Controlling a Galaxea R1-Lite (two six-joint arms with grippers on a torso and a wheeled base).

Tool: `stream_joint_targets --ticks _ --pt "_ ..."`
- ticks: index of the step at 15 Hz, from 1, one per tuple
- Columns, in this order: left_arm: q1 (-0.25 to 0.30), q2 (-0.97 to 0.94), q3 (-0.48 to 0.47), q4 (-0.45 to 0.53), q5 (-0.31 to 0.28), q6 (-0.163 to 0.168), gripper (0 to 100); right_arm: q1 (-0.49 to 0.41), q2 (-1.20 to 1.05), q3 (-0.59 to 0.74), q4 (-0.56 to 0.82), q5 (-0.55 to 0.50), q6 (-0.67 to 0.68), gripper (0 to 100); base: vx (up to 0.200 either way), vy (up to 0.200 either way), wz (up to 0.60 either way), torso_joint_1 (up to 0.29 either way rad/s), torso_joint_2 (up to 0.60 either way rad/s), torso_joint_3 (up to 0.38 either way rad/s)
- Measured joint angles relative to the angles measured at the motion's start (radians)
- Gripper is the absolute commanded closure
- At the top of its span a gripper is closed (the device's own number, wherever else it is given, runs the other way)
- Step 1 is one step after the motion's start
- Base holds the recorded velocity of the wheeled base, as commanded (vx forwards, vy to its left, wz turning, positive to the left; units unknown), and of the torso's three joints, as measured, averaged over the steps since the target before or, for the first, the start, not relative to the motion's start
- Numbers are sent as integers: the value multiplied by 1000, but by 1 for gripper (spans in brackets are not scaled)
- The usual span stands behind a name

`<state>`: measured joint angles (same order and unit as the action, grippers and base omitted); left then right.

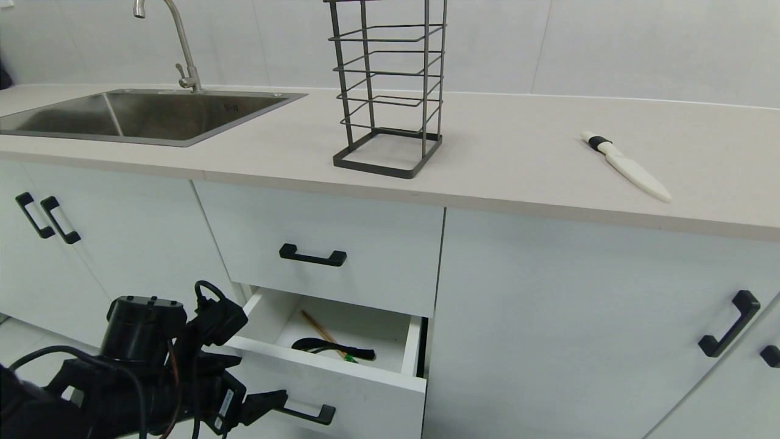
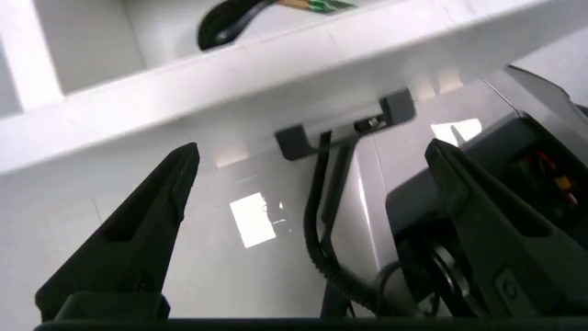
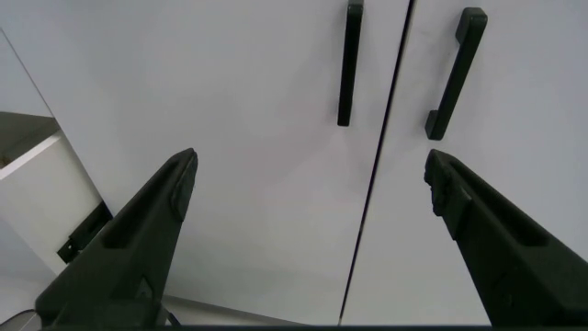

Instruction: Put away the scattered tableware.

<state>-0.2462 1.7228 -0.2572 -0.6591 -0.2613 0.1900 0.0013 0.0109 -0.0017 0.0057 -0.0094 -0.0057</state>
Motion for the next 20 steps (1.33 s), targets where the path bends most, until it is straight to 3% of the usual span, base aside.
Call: stream_joint_targets --ticks 12,15,20 --pt "5 97 -116 -48 0 -1 0 0 0 0 0 0 0 0 0 0 0 0 0 0" --pt "5 134 -146 -67 0 -21 0 0 0 0 0 0 0 0 0 0 0 0 0 0" --pt "5 167 -198 -76 0 -26 0 0 0 0 0 0 0 0 0 0 0 0 0 0"
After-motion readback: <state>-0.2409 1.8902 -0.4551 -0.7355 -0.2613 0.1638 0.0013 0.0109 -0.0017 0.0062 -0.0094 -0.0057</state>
